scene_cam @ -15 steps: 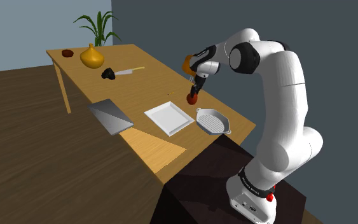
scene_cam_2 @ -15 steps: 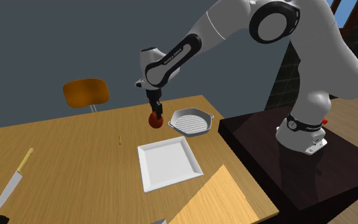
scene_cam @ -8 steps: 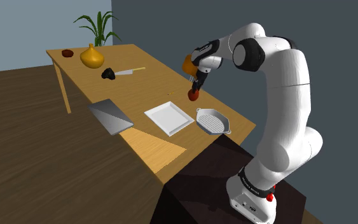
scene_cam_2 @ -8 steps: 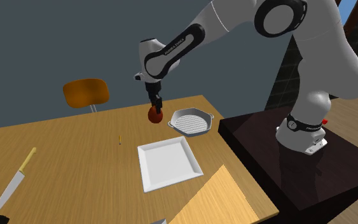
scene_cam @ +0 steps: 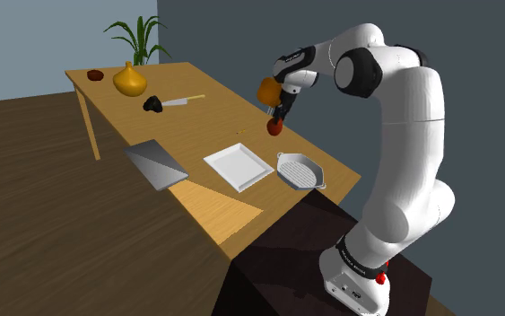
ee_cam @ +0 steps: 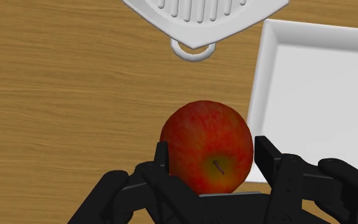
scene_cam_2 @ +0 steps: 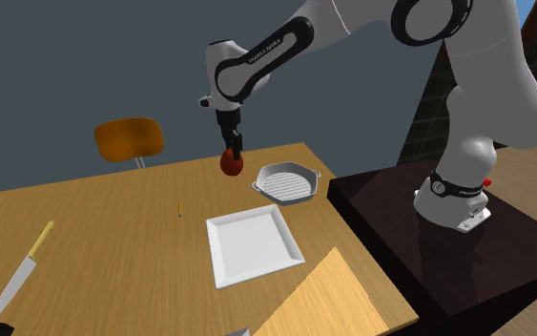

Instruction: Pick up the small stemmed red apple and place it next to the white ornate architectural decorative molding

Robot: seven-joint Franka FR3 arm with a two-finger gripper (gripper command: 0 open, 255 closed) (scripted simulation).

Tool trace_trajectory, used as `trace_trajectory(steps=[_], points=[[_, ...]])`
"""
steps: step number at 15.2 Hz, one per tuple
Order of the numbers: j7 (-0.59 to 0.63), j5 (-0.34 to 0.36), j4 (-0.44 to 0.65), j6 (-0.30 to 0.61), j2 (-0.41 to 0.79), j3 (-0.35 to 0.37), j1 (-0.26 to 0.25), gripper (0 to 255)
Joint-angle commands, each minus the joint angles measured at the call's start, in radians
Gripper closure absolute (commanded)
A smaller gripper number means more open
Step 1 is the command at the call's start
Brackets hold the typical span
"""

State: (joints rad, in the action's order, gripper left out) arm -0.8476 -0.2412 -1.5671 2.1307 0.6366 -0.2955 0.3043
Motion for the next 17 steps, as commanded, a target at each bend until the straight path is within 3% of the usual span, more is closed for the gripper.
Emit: trace_trajectory(steps=[1, 9, 17], points=[[0.003, 0.004, 0.006, -0.018, -0.012, -0.003, -0.001, 255], [0.015, 0.021, 0.033, -0.090, -0.058, -0.013, -0.006, 255], [0.166, 0.060, -0.203, 0.007, -0.212, 0.005, -0.157, 255]])
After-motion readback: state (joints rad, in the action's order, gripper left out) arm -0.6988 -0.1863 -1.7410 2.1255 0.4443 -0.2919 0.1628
